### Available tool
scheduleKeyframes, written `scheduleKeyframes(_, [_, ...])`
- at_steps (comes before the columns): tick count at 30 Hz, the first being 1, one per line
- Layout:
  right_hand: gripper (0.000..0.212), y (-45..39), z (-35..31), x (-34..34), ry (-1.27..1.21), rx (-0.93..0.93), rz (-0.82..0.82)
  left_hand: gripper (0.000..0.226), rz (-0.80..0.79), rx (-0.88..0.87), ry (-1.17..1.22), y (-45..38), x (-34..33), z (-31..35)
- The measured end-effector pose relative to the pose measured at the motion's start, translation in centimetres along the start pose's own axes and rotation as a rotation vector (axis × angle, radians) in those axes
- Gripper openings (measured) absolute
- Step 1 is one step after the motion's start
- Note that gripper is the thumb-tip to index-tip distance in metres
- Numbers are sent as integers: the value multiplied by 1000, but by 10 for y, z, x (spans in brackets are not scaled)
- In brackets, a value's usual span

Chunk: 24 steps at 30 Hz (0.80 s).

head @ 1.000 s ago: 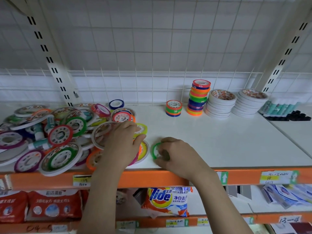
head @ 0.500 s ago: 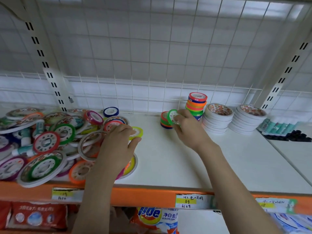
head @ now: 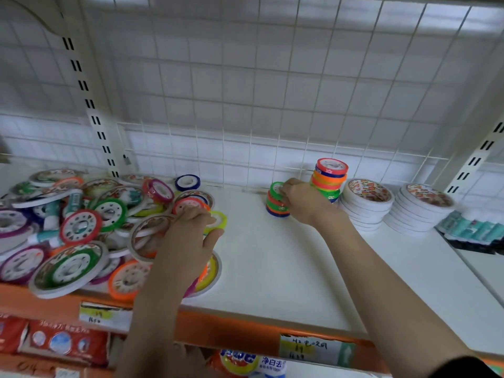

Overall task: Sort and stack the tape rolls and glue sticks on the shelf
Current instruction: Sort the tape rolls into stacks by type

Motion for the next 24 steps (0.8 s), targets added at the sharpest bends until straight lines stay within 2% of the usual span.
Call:
scheduleKeyframes(8, [29, -1, 2, -3, -57, 15, -4, 29, 2, -3, 7, -7, -10, 4])
scheduleKeyframes(13, [37, 25, 5, 9, -181, 46, 83, 30, 5, -56, 45, -23, -22, 26])
scheduleKeyframes(16, [25, 50, 16, 6, -222, 44, 148, 32, -19, -125, 54, -43, -33, 46])
scheduleKeyframes(21, [34, 92, 46, -23, -203, -56, 45, 33, -91, -196, 74, -85, -57, 74])
scheduleKeyframes(24, [36, 112, 56, -37, -230, -144, 18, 31, -110, -178, 103, -105, -70, 84])
Point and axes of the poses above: each hand's wrist, its own y-axis away from the middle knuckle, its own x-axis out of the back of the hand, z = x × y, the point moved 6 cm from there along -y, towards the middle knuckle, and after that the axes turned 2 degrees about y, right-handed, at the moved point
